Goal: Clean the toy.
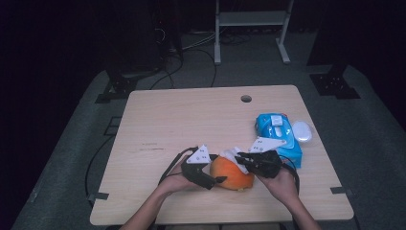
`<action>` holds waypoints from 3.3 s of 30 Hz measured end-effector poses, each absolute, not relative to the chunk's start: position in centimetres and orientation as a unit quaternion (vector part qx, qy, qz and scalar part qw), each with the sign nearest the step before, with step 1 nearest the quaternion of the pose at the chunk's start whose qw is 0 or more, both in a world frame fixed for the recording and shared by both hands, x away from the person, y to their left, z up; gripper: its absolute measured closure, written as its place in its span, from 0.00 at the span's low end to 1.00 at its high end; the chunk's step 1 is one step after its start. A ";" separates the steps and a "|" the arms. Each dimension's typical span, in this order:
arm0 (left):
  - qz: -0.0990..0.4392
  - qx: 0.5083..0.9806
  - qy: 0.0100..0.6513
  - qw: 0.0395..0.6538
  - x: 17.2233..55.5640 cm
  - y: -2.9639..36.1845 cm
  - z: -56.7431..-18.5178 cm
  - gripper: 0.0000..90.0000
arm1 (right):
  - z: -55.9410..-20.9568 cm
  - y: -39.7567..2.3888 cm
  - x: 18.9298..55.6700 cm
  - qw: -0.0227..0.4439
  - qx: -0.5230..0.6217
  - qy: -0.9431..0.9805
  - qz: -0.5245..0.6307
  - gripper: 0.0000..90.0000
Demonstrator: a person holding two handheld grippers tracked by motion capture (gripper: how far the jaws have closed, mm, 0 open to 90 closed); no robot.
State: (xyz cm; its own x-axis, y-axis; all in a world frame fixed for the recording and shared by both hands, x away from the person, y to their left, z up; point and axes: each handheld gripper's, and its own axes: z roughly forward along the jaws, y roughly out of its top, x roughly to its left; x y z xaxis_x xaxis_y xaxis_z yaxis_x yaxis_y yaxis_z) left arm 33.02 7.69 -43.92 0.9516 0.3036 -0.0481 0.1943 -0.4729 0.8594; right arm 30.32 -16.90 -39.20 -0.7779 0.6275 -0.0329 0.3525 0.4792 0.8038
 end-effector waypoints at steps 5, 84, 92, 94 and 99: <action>0.038 0.851 0.164 0.497 33.2 7.5 -43.9 0.17 | -38.8 -16.7 29.7 0.160 0.278 0.852 0.414 0.88; -0.001 0.848 0.157 0.506 33.4 7.8 -43.7 0.16 | -40.6 -18.3 31.0 0.089 0.286 0.845 0.443 0.87; 0.054 0.872 0.118 0.471 32.0 6.5 -43.5 0.29 | -39.7 -17.1 30.3 0.095 0.265 0.851 0.443 0.87; 0.059 0.874 0.114 0.469 31.9 6.6 -43.5 0.29 | -39.4 -16.1 30.0 0.104 0.249 0.857 0.438 0.87; 0.020 0.858 0.156 0.489 32.9 7.4 -43.3 0.13 | -39.8 -16.2 30.3 0.094 0.256 0.859 0.434 0.87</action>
